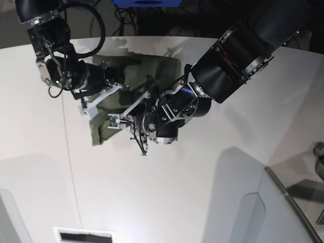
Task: Layout the t-shirt on the table in an organized manner, then fold the t-shirt properly
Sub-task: 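Square the folded shirt's edges with both grippers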
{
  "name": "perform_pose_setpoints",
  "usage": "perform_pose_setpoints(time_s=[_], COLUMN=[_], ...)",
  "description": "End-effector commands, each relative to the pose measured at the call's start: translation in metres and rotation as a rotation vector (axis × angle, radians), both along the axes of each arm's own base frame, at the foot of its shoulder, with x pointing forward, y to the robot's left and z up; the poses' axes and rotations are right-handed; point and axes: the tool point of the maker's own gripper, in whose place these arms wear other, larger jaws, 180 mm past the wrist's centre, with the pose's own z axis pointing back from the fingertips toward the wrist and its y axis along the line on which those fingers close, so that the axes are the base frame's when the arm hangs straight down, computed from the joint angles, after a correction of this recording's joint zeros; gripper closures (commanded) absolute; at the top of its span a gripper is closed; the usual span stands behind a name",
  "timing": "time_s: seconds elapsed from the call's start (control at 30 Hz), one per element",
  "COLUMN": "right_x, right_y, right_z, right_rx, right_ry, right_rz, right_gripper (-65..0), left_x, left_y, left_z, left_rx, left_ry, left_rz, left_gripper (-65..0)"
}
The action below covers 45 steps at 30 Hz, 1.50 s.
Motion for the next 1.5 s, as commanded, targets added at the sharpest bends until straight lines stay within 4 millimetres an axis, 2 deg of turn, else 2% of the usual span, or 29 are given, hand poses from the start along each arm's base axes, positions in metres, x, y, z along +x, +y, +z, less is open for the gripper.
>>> perform_pose_setpoints(time_s=[0.0, 0.13, 0.3, 0.33, 0.47, 0.57, 0.67, 0.73, 0.83, 0.9, 1.03, 1.07, 1.1, 1.13, 1.2, 1.23, 1.3, 1.47], right_x=[0.006, 0.0, 0.003, 0.003, 0.002, 0.002, 0.002, 0.002, 0.003, 0.004, 0.008, 0.01, 0.013, 0.018, 0.024, 0.026, 0.027, 0.01], right_y=[-0.004, -0.009, -0.01, -0.011, -0.012, -0.012, -0.012, -0.012, -0.012, -0.012, -0.011, -0.008, -0.006, -0.002, 0.004, 0.006, 0.001, -0.007], right_z=[0.002, -0.013, -0.014, -0.014, -0.015, -0.015, -0.015, -0.015, -0.015, -0.014, -0.011, -0.006, 0.0, 0.009, 0.029, 0.036, 0.04, 0.029], right_rx=[0.001, -0.016, -0.019, -0.021, -0.023, -0.024, -0.024, -0.024, -0.024, -0.023, -0.022, -0.018, -0.012, -0.002, 0.019, 0.023, 0.013, -0.006], right_ry=[-0.012, 0.032, 0.031, 0.031, 0.034, 0.035, 0.034, 0.034, 0.032, 0.029, 0.016, 0.001, -0.02, -0.051, -0.107, -0.126, -0.141, -0.104], right_rz=[-0.008, -0.02, -0.02, -0.02, -0.021, -0.021, -0.022, -0.022, -0.022, -0.021, -0.018, -0.011, -0.005, 0.001, 0.017, 0.017, 0.022, 0.02], right_gripper=[0.0, 0.0, 0.0, 0.0, 0.0, 0.0, 0.0, 0.0, 0.0, 0.0, 0.0, 0.0, 0.0, 0.0, 0.0, 0.0, 0.0, 0.0], left_x=[0.006, 0.011, 0.026, 0.031, 0.046, 0.057, 0.068, 0.076, 0.087, 0.095, 0.102, 0.097, 0.089, 0.079, 0.052, 0.036, 0.01, -0.05], left_y=[-0.001, 0.0, 0.0, 0.002, 0.006, 0.007, 0.007, 0.004, -0.002, -0.01, 0.001, 0.006, 0.013, 0.017, 0.023, 0.028, 0.037, 0.049], left_z=[0.006, 0.009, 0.02, 0.022, 0.033, 0.042, 0.052, 0.06, 0.078, 0.101, 0.14, 0.144, 0.146, 0.142, 0.131, 0.121, 0.105, 0.075], left_rx=[-0.005, -0.001, 0.002, 0.013, 0.046, 0.043, 0.039, 0.035, 0.011, -0.049, -0.068, -0.076, -0.083, -0.09, -0.118, -0.12, -0.123, -0.174], left_ry=[-0.01, -0.019, -0.053, -0.062, -0.098, -0.121, -0.145, -0.165, -0.205, -0.25, -0.333, -0.343, -0.35, -0.344, -0.314, -0.291, -0.247, -0.132], left_rz=[-0.004, -0.004, -0.004, -0.002, 0.004, 0.01, 0.013, 0.012, 0.007, 0.026, 0.144, 0.171, 0.191, 0.202, 0.217, 0.223, 0.24, 0.273], left_gripper=[0.0, 0.0, 0.0, -3.6, -31.4, -49.2, -58.7, -60.4, -60.2, -60.2, -58.7, -54.8, -47.2, -38.2, -10.4, 0.0, 0.0, 0.0])
